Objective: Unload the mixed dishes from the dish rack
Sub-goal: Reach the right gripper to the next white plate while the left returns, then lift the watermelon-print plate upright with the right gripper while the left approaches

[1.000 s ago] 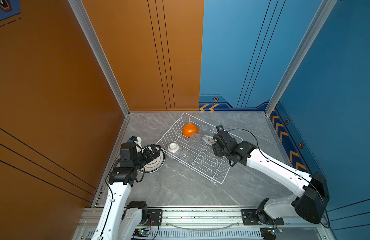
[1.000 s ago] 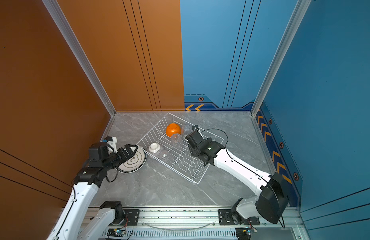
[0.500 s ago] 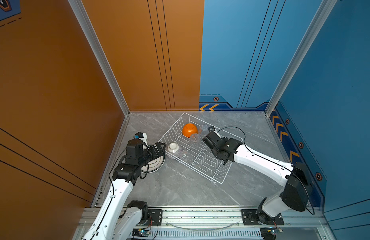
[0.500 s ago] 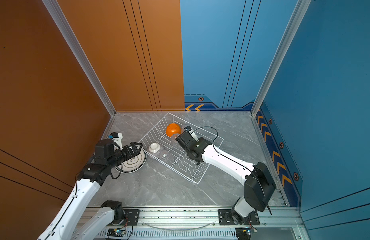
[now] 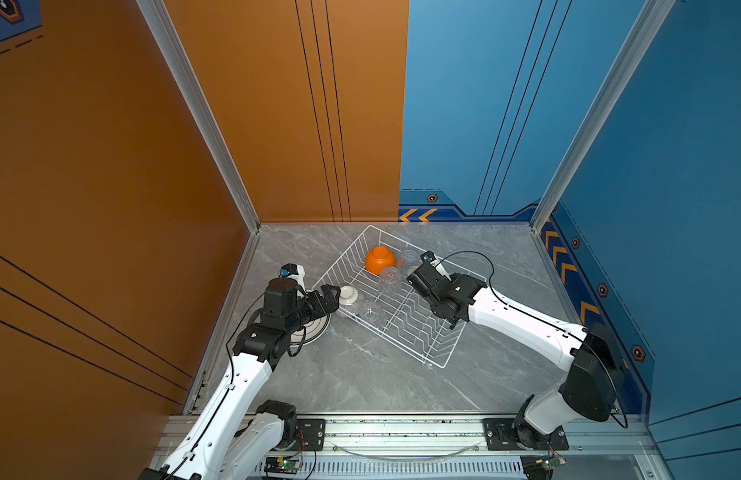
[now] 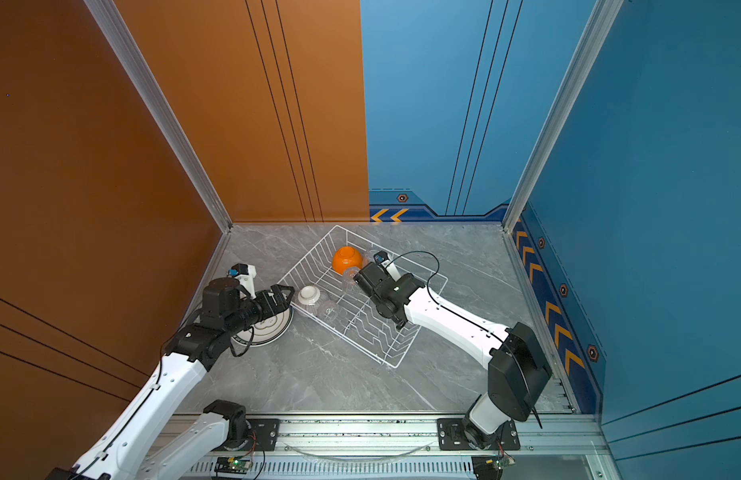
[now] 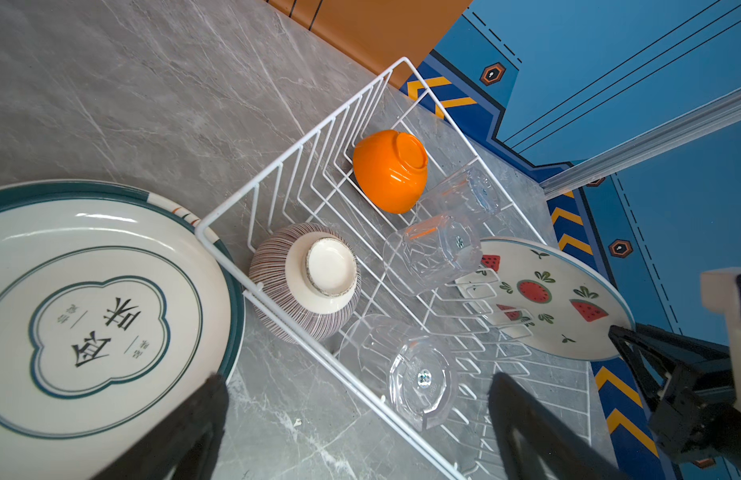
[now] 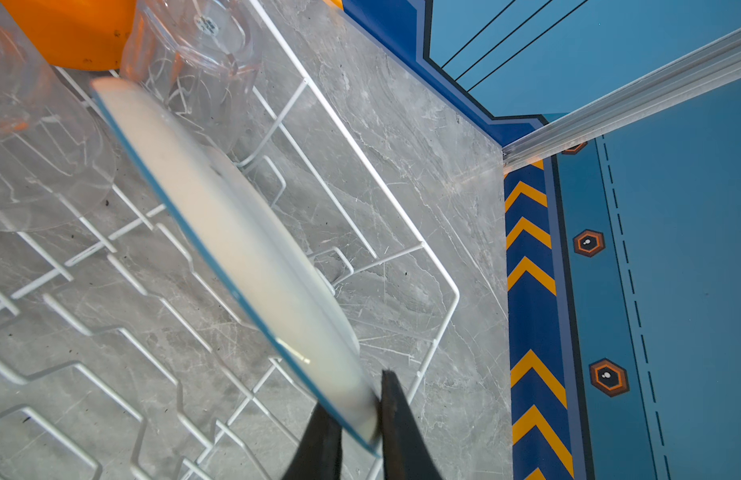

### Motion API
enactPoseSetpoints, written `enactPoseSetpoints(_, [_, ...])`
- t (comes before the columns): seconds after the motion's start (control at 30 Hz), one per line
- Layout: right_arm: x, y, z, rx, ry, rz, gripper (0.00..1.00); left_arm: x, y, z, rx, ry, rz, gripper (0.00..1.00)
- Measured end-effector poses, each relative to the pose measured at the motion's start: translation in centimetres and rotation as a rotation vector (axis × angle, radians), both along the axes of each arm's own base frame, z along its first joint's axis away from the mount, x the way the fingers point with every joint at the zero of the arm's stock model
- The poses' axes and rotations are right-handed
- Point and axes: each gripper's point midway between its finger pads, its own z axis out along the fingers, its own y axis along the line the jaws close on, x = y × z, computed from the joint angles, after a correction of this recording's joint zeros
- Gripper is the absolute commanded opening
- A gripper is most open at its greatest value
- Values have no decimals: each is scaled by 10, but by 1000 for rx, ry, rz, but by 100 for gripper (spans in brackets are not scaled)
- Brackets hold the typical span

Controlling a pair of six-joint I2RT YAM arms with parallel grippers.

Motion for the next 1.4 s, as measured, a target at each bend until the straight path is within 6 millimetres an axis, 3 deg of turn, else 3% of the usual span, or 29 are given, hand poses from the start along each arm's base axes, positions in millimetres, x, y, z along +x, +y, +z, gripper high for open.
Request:
enactPoseSetpoints(0.17, [-6, -8, 3, 22, 15, -8, 0, 0, -4, 1, -11, -4, -3, 98])
enactPoseSetpoints(0.97, [-35, -32, 78, 269, -133, -27, 0, 6, -45, -8, -54, -27, -79, 98])
enactPoseSetpoints(1.4, [-49, -26, 79, 504, -59, -17, 0, 5, -78, 3, -132, -71, -168, 98])
